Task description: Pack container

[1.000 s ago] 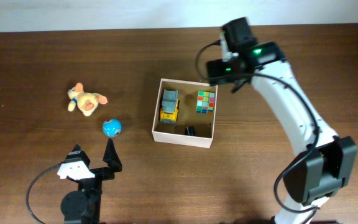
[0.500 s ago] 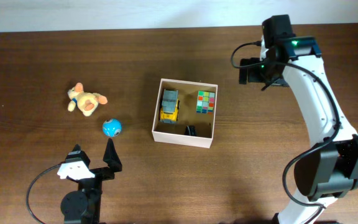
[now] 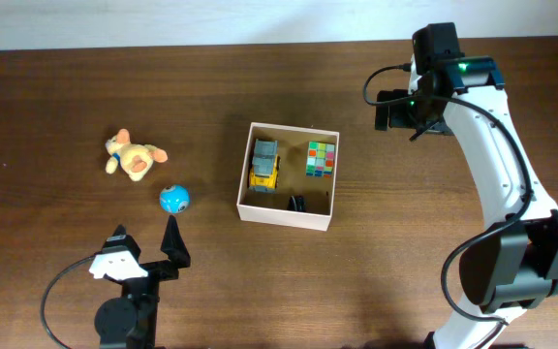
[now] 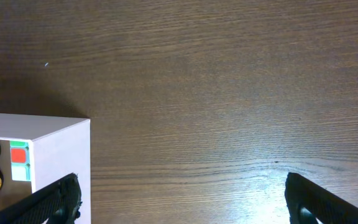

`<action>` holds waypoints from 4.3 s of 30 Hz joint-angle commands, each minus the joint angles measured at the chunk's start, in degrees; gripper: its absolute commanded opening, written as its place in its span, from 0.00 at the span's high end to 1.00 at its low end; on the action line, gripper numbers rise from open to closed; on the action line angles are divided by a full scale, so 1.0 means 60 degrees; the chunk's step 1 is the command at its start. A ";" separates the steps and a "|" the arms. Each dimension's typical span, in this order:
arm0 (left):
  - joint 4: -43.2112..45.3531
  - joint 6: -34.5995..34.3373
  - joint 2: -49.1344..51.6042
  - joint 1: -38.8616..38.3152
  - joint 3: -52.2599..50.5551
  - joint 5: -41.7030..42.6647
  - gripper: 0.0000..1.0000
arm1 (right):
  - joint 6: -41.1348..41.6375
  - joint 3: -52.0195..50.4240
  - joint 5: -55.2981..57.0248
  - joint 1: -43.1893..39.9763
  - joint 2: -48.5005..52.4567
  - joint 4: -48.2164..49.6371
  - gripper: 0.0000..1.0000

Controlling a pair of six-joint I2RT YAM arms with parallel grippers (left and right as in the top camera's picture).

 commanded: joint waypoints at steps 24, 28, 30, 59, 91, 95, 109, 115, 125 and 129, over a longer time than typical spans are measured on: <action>-0.1574 0.1260 0.1603 0.0051 0.2583 0.1891 0.01 | 0.0113 0.0127 0.0011 -0.0025 -0.0182 0.0000 0.01; -0.2342 0.1606 0.3111 0.0051 0.3865 0.1891 0.01 | 0.0113 0.0127 0.0011 -0.0025 -0.0182 0.0000 0.01; -0.2834 0.1745 0.4000 0.0051 0.4663 0.1891 0.01 | 0.0113 0.0127 0.0007 -0.0025 -0.0182 0.0000 0.01; -0.6914 0.2616 0.9741 0.0051 0.9220 0.2390 0.01 | 0.0295 0.0127 -0.2896 -0.2710 -0.0189 -0.0248 0.01; -0.5315 -0.0040 1.4422 0.0627 1.1945 -0.0160 0.01 | 0.0295 0.0127 -0.3005 -0.4207 -0.0186 -0.0488 0.01; -0.4809 -0.1075 1.4593 0.0721 1.1941 -0.0882 0.01 | 0.0295 0.0127 -0.3002 -0.4207 -0.0189 -0.0488 0.01; -0.4204 -0.1967 1.7121 0.0896 1.1941 -0.2295 0.01 | 0.0295 0.0124 -0.3002 -0.4207 -0.0186 -0.0488 0.01; -0.3967 -0.1993 1.7726 0.1035 1.1941 -0.1829 0.00 | 0.0295 0.0127 -0.3002 -0.4207 -0.0189 -0.0488 0.01; -0.3967 -0.1993 1.7777 0.1031 1.1941 -0.1800 0.43 | 0.0295 0.0124 -0.3005 -0.4207 -0.0186 -0.0488 0.01; -0.3974 -0.1993 1.7795 0.0987 1.1941 -0.1792 0.46 | 0.0295 0.0127 -0.3002 -0.4207 -0.0186 -0.0488 0.01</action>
